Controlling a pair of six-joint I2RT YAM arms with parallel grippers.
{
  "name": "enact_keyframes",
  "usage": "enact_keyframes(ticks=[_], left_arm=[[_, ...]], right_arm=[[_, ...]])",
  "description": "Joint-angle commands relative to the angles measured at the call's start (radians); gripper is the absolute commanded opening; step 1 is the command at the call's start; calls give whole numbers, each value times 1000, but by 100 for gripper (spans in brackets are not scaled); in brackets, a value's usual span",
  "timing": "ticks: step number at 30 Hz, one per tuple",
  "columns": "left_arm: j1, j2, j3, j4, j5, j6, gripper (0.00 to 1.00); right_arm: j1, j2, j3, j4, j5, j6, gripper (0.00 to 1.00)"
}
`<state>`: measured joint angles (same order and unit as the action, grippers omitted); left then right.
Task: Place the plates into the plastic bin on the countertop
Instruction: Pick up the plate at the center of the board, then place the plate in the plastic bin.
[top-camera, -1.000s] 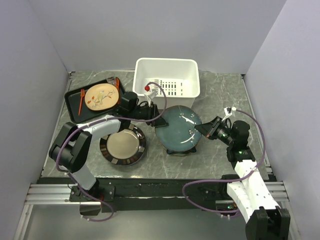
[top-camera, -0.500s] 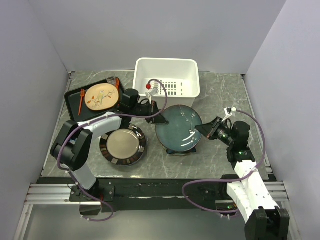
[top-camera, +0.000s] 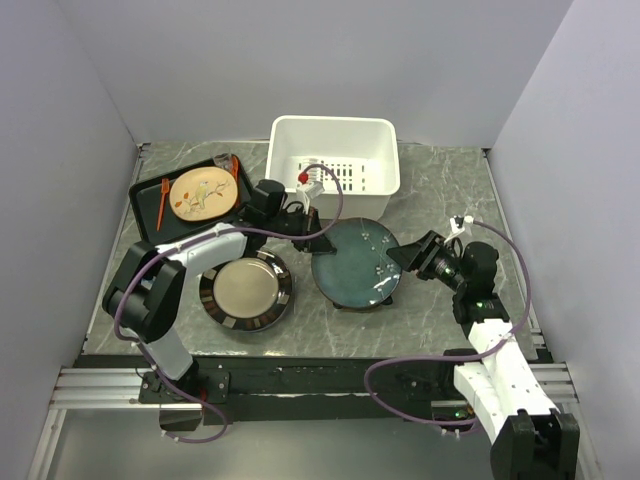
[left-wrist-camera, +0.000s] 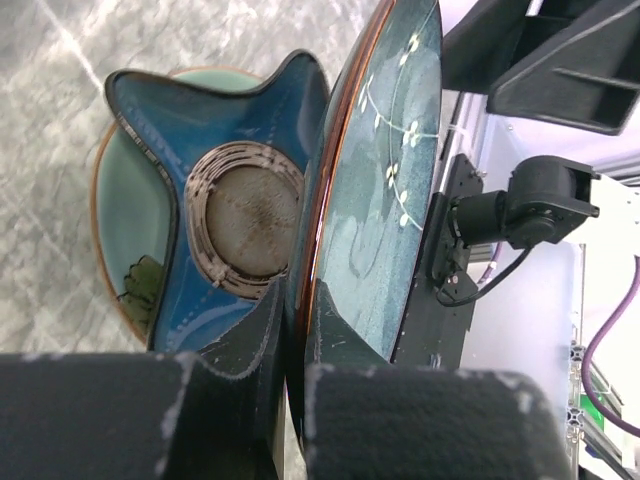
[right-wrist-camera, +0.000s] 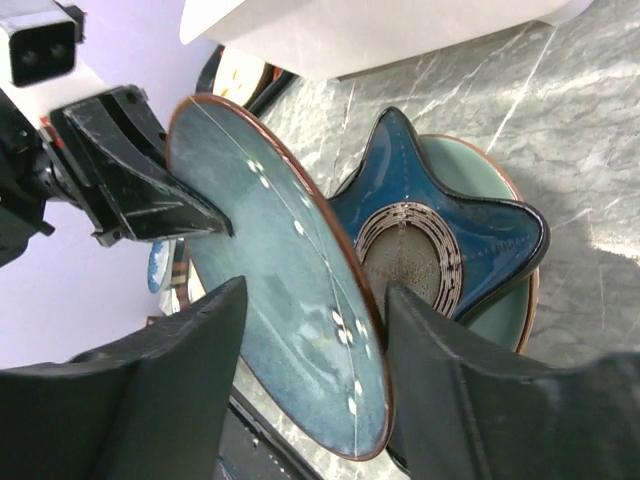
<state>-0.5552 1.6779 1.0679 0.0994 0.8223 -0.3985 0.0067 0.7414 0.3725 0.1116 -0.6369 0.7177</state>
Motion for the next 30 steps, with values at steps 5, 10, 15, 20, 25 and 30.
enact_keyframes(ticks=[5, 10, 15, 20, 25, 30], left_arm=[[6, -23, 96, 2, -14, -19, 1], [15, -30, 109, 5, 5, -26, 1], [18, -33, 124, 0, -3, -29, 1], [18, -35, 141, -7, -17, -33, 1], [18, -38, 168, -29, -38, -22, 1], [20, -41, 188, -43, -57, -14, 1]], right_arm=[[-2, 9, 49, 56, 32, -6, 78], [-2, -5, 57, -7, 97, -35, 86], [-2, -20, 55, -23, 103, -47, 89], [-2, -37, 62, -46, 114, -57, 92], [-2, -56, 63, -69, 132, -67, 100], [-2, -79, 59, -73, 134, -67, 100]])
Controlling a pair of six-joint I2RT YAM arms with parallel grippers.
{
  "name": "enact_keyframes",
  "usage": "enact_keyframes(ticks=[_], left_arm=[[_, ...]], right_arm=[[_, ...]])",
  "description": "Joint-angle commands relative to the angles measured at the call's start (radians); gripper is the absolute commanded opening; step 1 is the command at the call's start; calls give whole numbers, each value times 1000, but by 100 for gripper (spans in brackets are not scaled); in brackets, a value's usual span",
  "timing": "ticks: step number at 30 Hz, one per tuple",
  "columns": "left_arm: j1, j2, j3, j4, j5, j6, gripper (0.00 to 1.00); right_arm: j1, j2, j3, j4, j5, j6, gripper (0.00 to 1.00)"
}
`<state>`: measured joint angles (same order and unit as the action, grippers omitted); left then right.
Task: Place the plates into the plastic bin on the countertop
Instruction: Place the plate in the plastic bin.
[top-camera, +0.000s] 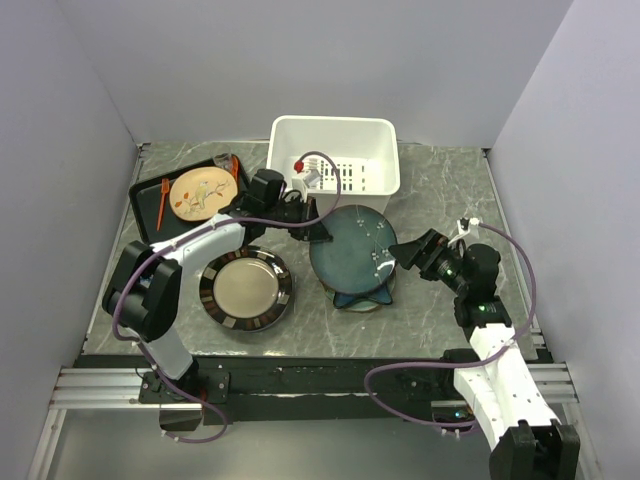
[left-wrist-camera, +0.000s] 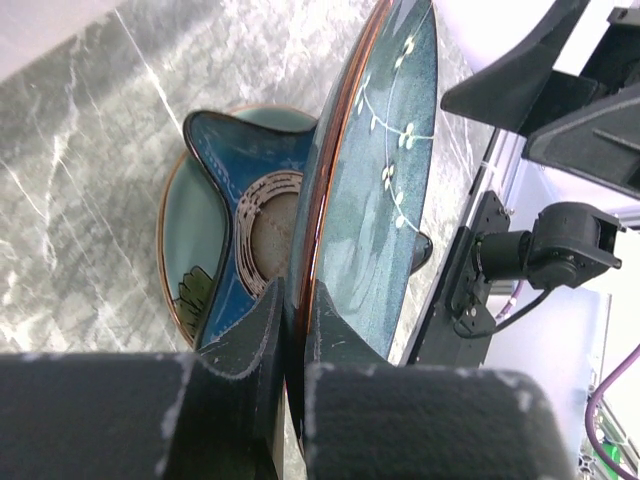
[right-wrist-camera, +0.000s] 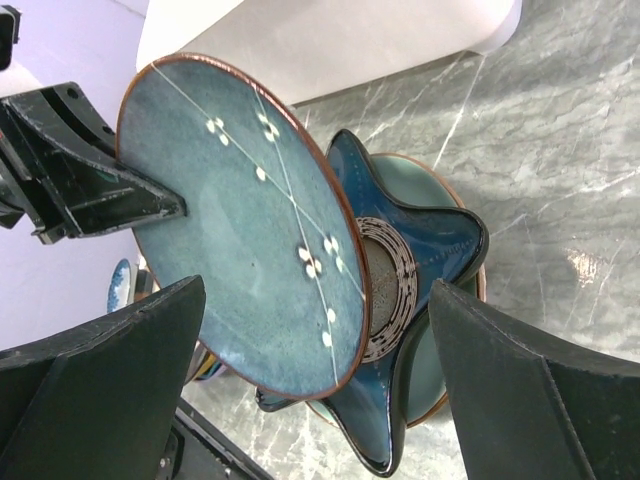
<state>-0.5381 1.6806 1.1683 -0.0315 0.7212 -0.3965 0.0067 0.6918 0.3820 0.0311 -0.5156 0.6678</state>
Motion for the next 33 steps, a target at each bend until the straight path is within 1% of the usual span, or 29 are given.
enact_keyframes(ticks=[1, 7, 23, 33], left_arm=[[3, -44, 94, 91, 44, -15, 1], [7, -33, 149, 81, 6, -25, 1], [17, 19, 261, 127, -3, -87, 1], [33, 45, 347, 119, -25, -108, 1]], right_arm=[[-2, -35, 49, 4, 14, -19, 100], [-2, -51, 60, -19, 22, -30, 100], [-2, -74, 51, -17, 22, -25, 100], [-2, -74, 43, -11, 3, -25, 100]])
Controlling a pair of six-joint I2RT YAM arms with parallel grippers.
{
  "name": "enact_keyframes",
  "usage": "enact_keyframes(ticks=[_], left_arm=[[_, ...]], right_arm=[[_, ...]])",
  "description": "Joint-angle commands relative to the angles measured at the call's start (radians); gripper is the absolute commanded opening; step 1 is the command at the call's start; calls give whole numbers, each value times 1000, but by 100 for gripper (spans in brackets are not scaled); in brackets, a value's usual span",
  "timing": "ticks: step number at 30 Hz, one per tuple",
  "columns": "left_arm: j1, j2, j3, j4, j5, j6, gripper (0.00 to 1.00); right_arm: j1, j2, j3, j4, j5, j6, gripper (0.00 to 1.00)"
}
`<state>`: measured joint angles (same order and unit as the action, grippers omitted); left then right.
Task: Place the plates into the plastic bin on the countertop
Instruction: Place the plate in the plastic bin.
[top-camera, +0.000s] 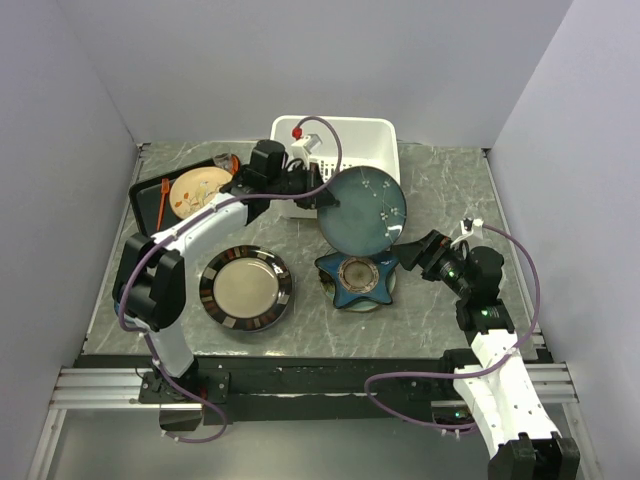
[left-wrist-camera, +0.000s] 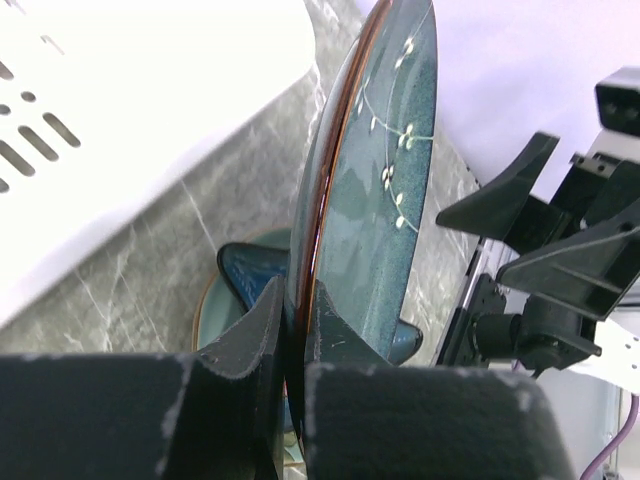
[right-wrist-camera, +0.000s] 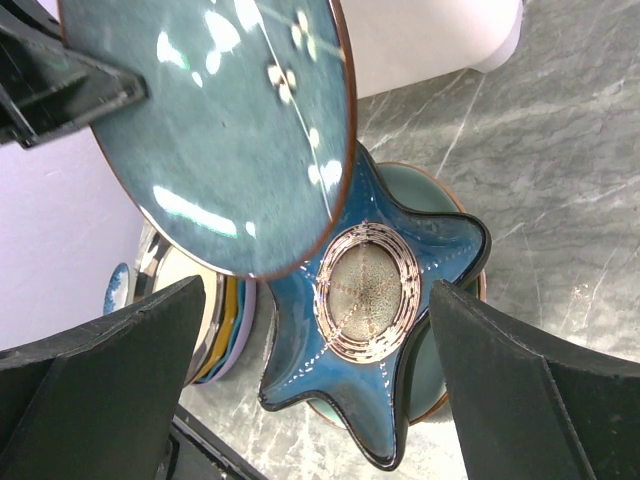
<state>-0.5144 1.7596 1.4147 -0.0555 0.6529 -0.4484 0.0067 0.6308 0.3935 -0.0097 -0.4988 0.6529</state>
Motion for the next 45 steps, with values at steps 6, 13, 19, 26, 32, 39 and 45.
enact_keyframes(ticks=[6, 13, 19, 26, 32, 39, 45], left_arm=[[24, -11, 142, 169, 48, -98, 1], [42, 20, 213, 175, 53, -136, 1], [65, 54, 283, 163, 37, -167, 1], [99, 89, 335, 181, 50, -211, 1], [120, 113, 385, 172, 24, -237, 1], [166, 162, 457, 146, -48, -321, 1], [205, 218, 484, 181, -47, -436, 1]], right_arm=[[-2, -11, 30, 27, -21, -18, 100], [-2, -23, 31, 16, -20, -30, 100], [-2, -26, 30, -2, -20, -41, 100], [-2, -40, 16, -6, -20, -42, 100], [-2, -51, 15, -19, -11, -47, 100], [-2, -52, 4, 0, -21, -35, 100], [-2, -60, -8, -1, -21, -35, 100]])
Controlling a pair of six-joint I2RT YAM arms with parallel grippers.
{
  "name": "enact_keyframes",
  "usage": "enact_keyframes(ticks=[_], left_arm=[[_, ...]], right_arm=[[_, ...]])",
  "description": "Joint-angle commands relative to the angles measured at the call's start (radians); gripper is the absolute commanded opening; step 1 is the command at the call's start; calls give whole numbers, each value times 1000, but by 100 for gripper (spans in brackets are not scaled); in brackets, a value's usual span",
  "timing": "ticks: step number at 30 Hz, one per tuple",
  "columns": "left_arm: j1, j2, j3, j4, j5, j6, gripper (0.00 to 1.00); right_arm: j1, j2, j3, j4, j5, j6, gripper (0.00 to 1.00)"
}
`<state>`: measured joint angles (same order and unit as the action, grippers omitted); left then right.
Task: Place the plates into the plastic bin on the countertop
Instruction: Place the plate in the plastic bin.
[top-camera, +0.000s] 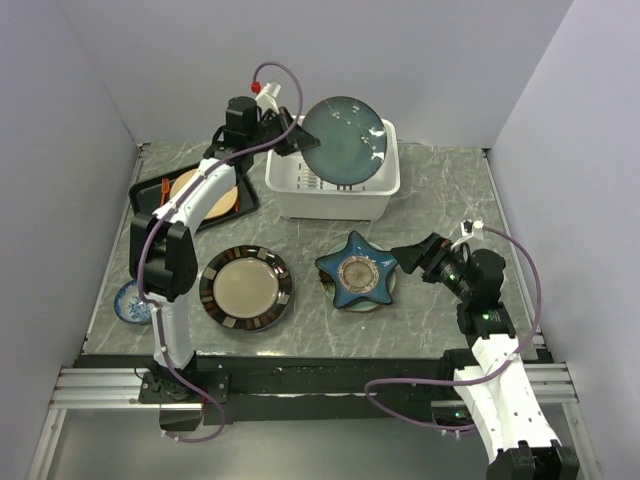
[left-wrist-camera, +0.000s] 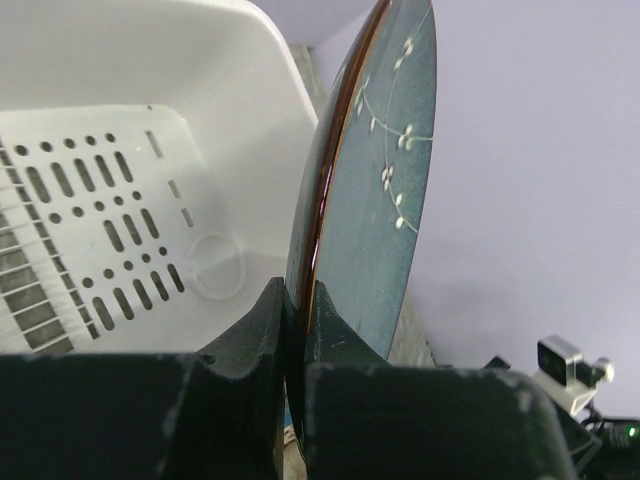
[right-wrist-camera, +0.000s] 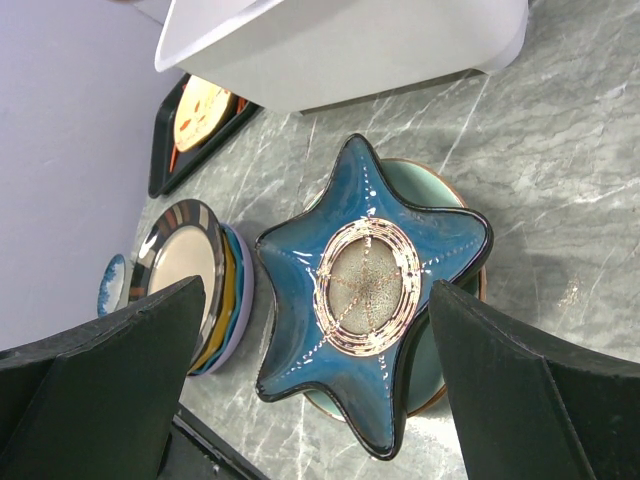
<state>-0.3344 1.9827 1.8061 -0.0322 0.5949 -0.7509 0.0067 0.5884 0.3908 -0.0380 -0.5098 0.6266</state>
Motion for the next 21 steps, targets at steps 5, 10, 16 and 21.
enact_keyframes(ticks=[5, 10, 16, 21], left_arm=[[31, 39, 165, 95, -56, -139, 1], [31, 87, 239, 34, -102, -116, 1], [31, 123, 262, -9, -136, -93, 1], [29, 157, 286, -35, -153, -50, 1]], right_arm=[[-2, -25, -12, 23, -9, -8, 100], [-2, -33, -21, 24, -10, -7, 100], [-2, -38, -23, 15, -7, -8, 100], [-2, -25, -35, 29, -19, 4, 100]])
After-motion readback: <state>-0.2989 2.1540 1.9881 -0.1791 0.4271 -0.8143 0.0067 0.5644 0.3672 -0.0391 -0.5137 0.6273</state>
